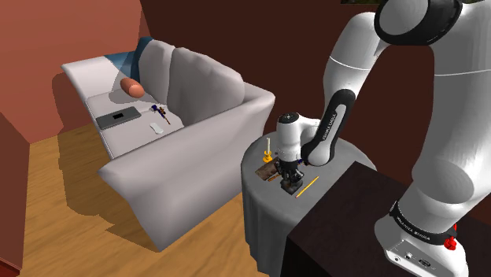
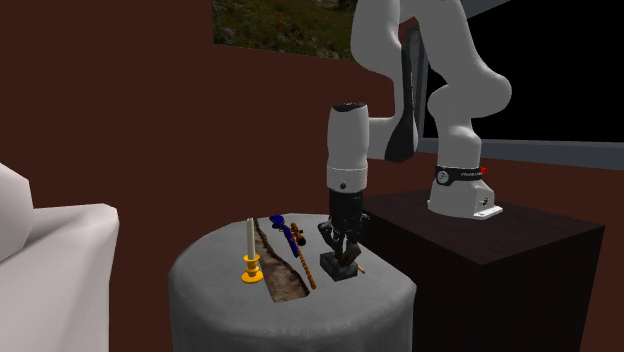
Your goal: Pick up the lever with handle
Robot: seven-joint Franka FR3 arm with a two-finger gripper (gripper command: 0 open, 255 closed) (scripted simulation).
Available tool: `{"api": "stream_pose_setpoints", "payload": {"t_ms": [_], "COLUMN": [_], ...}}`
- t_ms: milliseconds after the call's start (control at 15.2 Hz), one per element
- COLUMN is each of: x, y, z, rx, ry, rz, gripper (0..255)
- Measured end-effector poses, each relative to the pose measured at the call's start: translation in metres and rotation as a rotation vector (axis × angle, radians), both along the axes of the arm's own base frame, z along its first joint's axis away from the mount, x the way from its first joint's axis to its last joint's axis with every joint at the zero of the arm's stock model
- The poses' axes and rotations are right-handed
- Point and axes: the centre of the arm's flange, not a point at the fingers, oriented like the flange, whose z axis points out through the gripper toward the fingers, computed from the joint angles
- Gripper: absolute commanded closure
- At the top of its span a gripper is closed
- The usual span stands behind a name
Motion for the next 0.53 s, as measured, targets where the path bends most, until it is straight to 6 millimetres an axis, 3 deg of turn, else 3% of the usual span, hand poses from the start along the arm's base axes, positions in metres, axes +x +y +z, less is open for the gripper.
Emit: {"api": "stream_pose_setpoints", "payload": {"t_ms": [528], "x": [0.0], "y": [0.001], "z": [0.03], "rx": [0.0], "ry": [0.001], "rz": [0.001], "gripper": [255]}}
